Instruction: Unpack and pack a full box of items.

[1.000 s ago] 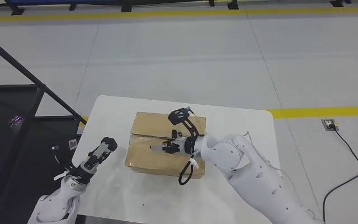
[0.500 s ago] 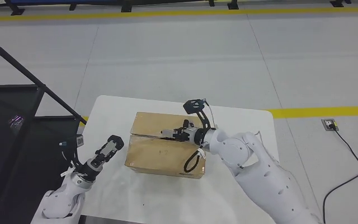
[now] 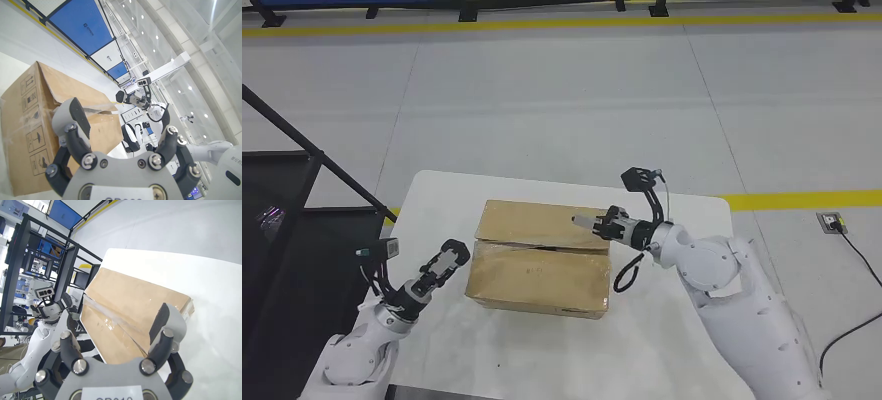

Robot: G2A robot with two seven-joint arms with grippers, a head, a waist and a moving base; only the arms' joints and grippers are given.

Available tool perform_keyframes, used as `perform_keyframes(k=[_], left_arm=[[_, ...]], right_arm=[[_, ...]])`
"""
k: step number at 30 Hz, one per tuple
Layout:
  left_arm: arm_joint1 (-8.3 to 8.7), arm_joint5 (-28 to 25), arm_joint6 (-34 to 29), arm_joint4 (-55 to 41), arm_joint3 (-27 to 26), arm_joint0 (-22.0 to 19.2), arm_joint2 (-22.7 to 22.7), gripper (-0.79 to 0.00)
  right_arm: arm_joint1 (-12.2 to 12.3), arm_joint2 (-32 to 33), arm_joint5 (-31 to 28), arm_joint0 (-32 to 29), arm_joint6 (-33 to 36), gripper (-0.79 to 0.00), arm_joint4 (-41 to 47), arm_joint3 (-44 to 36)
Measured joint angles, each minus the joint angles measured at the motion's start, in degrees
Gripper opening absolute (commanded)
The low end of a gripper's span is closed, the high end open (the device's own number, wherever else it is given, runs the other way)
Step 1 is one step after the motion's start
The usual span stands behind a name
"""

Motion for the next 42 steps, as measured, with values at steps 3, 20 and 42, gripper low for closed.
perform_keyframes(k=[3,20,42], left_arm=[[0.03,0.0,0.0,0.0,0.0,-0.1,0.2,0.0],[0.45,-0.3,0.7,0.1,-2.5,1.9,-1.0,0.0],[0.77,0.6,2.0,0.4,-3.7,2.7,-1.4,0.0]], right_arm=[[0.2,0.2,-5.2,0.9,2.3,0.0,1.0,2.4],[0.5,-1.2,-13.1,2.7,-2.2,0.0,-2.1,5.9],[1.2,-7.6,-32.8,7.6,-3.4,-0.785,-23.9,10.2]])
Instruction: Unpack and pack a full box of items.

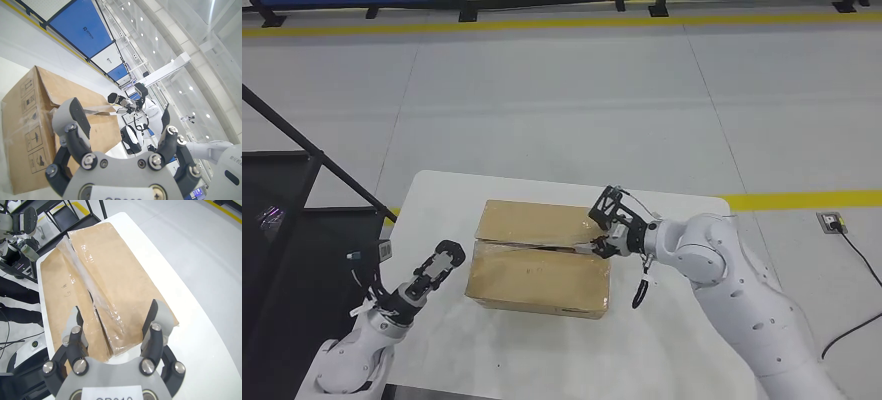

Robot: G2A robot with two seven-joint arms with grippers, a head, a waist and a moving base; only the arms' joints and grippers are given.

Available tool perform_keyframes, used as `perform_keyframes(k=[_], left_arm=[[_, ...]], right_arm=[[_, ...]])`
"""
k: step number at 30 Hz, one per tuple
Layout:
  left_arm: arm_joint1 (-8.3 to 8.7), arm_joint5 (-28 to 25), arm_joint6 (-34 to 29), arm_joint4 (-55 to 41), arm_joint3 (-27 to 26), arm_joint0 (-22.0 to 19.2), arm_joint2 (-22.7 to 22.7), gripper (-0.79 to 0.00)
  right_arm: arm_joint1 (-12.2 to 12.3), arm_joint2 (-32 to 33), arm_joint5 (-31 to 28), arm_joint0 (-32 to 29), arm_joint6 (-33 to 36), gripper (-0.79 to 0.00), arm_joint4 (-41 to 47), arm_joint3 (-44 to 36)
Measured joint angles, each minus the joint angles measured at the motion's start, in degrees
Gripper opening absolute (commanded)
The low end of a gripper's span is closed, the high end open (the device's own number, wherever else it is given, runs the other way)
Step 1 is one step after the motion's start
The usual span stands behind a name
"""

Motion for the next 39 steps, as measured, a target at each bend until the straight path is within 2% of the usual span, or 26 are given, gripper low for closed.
perform_keyframes(k=[11,14,20,23,28,34,39], left_arm=[[0.18,-0.7,-0.3,-0.3,0.5,0.1,-0.2,0.0],[0.25,-0.9,-0.5,-0.6,0.6,0.1,-0.3,0.0],[0.36,-0.9,-2.4,-2.2,1.5,-1.0,0.4,0.0],[0.37,-0.8,-4.1,-3.8,2.3,-2.2,1.4,0.0],[0.43,-0.2,-9.1,-9.2,5.1,-5.1,3.3,0.0],[0.41,0.7,-14.3,-11.6,10.0,-9.5,5.8,0.0],[0.1,1.2,-14.8,-10.4,14.3,-13.0,8.2,0.0]], right_arm=[[-0.1,-1.1,1.8,0.4,1.5,-0.785,1.7,-1.5],[0.0,-0.2,4.7,-0.4,2.1,-0.785,4.5,-3.4],[0.1,0.0,12.7,-1.1,11.8,-0.785,12.1,-9.0],[0.2,-0.2,17.1,-1.5,15.2,-0.785,13.6,-11.7],[0.4,0.1,22.3,-3.1,17.0,-0.785,14.6,-15.1],[0.5,0.1,26.4,-4.3,17.9,-0.785,15.2,-16.3],[0.4,-0.2,28.6,-4.4,18.0,-0.785,15.7,-16.0]])
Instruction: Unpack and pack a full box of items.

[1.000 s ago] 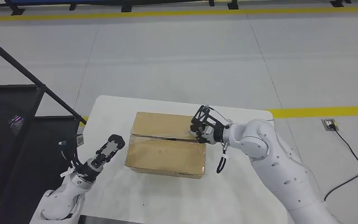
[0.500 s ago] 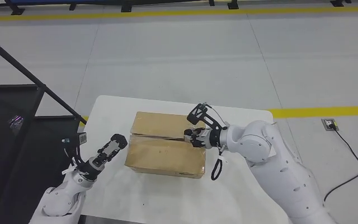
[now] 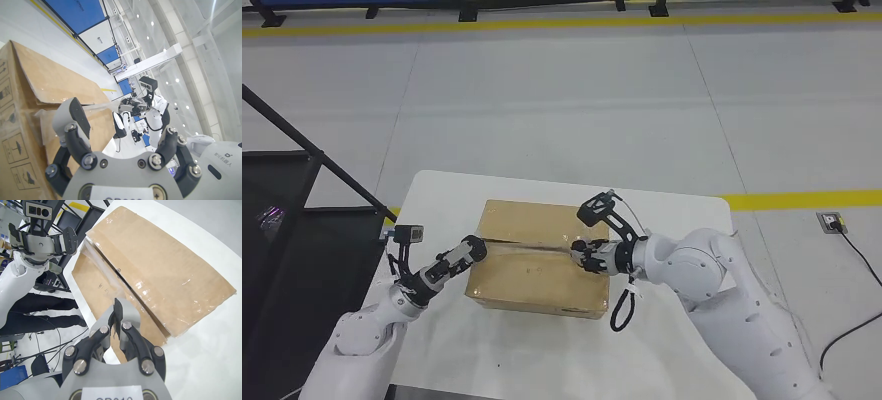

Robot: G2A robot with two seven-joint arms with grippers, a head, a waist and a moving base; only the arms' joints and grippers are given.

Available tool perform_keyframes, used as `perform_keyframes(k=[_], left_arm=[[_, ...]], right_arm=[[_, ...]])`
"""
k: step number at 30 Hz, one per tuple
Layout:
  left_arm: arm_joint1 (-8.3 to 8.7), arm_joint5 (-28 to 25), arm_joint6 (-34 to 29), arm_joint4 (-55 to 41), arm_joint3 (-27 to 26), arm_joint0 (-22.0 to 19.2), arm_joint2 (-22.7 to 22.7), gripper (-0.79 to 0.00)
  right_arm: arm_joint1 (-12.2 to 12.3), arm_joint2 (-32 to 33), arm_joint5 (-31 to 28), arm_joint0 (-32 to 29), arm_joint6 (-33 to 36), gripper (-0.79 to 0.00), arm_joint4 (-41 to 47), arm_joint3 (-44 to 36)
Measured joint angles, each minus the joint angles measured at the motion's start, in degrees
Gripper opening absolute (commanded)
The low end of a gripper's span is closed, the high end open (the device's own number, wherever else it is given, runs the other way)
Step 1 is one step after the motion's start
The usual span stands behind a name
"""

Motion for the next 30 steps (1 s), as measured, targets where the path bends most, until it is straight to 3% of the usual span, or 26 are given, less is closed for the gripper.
perform_keyframes(k=[8,11,14,19,21,23,27,28,30], left_arm=[[-0.51,-0.2,1.0,0.7,3.8,-3.2,2.8,0.0],[-0.65,-0.2,1.3,0.8,4.4,-3.8,3.4,0.0],[-0.74,-0.2,1.7,1.1,4.8,-4.2,4.0,0.0],[-0.85,0.1,2.4,1.4,5.4,-4.8,4.5,0.0],[-0.87,0.1,2.5,1.5,5.5,-4.9,4.7,0.0],[-0.89,0.2,2.6,1.6,5.6,-5.0,4.8,0.0],[-0.92,0.3,2.9,1.8,5.7,-5.0,5.1,0.0],[-0.92,0.3,2.9,1.9,5.7,-5.0,5.1,0.0],[-0.92,0.3,3.0,1.9,5.7,-5.1,5.1,0.0]], right_arm=[[-0.1,-0.8,0.9,0.4,-0.5,-0.773,0.4,0.6],[-0.2,-1.1,1.1,0.9,-0.3,-0.57,0.3,1.4],[-0.2,-1.3,1.0,1.3,-0.5,-0.554,0.5,2.3],[-0.3,-1.6,1.2,2.0,-0.4,-0.456,0.5,3.3],[-0.3,-1.6,1.3,2.2,-0.5,-0.502,0.4,3.6],[-0.3,-1.5,1.6,2.4,-0.5,-0.48,0.3,3.9],[-0.2,-1.1,2.3,2.3,-1.0,-0.372,-0.3,4.0],[-0.1,-0.7,3.0,2.2,-1.2,-0.286,-0.9,3.8],[0.1,0.0,4.7,1.8,-1.5,-0.212,-2.1,3.2]])
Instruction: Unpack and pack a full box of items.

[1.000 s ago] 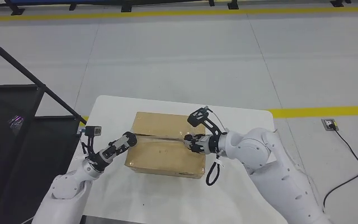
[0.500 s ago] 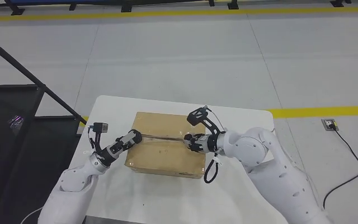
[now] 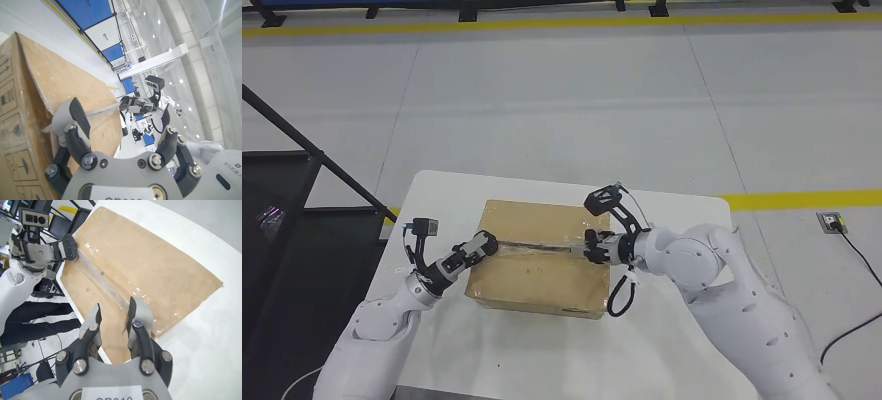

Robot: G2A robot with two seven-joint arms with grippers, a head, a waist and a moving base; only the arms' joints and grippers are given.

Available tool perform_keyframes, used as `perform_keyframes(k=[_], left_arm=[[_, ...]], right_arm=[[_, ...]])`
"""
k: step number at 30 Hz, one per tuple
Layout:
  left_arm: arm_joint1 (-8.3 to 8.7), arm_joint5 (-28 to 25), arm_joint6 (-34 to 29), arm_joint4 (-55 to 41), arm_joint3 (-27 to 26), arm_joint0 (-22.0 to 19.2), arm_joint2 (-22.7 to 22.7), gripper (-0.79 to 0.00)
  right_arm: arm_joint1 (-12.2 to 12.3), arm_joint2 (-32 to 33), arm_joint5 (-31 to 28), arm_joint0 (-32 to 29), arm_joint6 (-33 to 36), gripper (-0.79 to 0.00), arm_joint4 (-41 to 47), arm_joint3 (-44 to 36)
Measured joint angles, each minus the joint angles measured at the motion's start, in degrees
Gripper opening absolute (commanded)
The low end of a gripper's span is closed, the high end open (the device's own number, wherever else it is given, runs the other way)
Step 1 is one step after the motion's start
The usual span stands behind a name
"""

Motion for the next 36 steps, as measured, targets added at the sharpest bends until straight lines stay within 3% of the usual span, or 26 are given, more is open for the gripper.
perform_keyframes(k=[1,2,9,11,13,14,15,16,20,27,31,36], left_arm=[[0.0,0.0,0.0,0.0,0.0,0.0,0.0,0.0],[0.0,0.0,0.1,0.0,0.0,0.0,0.1,0.0],[-0.04,0.2,0.3,0.0,0.0,-0.2,0.4,0.0],[-0.06,0.2,0.3,0.0,0.0,-0.2,0.5,0.0],[-0.07,0.2,0.4,-0.1,0.1,-0.2,0.5,0.0],[-0.08,0.2,0.5,-0.1,0.1,-0.2,0.6,0.0],[-0.08,0.2,0.5,-0.1,0.0,-0.2,0.6,0.0],[-0.08,0.2,0.5,-0.2,0.0,-0.2,0.6,0.0],[-0.04,0.0,0.6,-0.2,-0.4,-0.1,0.5,0.0],[0.08,0.0,0.5,-0.5,-1.1,0.4,0.0,0.0],[0.15,0.1,0.5,-0.6,-1.6,0.6,-0.2,0.0],[0.15,0.3,0.6,-0.7,-1.8,0.6,-0.1,0.0]], right_arm=[[0.1,0.6,1.1,-0.4,-0.3,-0.154,-0.8,-0.7],[0.3,1.0,1.8,-0.8,-0.7,0.0,-1.3,-1.4],[1.0,4.1,4.1,-4.1,-3.0,0.0,-3.5,-7.3],[1.0,3.4,1.7,-4.3,-2.9,0.0,-3.4,-8.7],[1.0,1.8,-4.3,-3.7,-1.8,0.0,-1.7,-9.3],[1.0,1.0,-7.0,-3.2,-1.0,-0.071,-1.7,-9.1],[0.9,0.0,-9.2,-2.6,-0.1,-0.212,-2.2,-8.7],[0.7,-1.5,-11.0,-1.7,1.0,-0.413,-2.7,-7.9],[-0.3,-6.5,-12.7,1.5,3.6,-0.6,-2.4,-4.2],[-2.3,-11.8,-12.7,6.7,2.6,-0.594,-0.1,4.2],[-2.8,-12.7,-14.1,7.6,-0.3,-0.585,0.2,5.6],[-3.4,-12.9,-11.4,8.3,-2.6,-0.594,-0.1,7.1]])
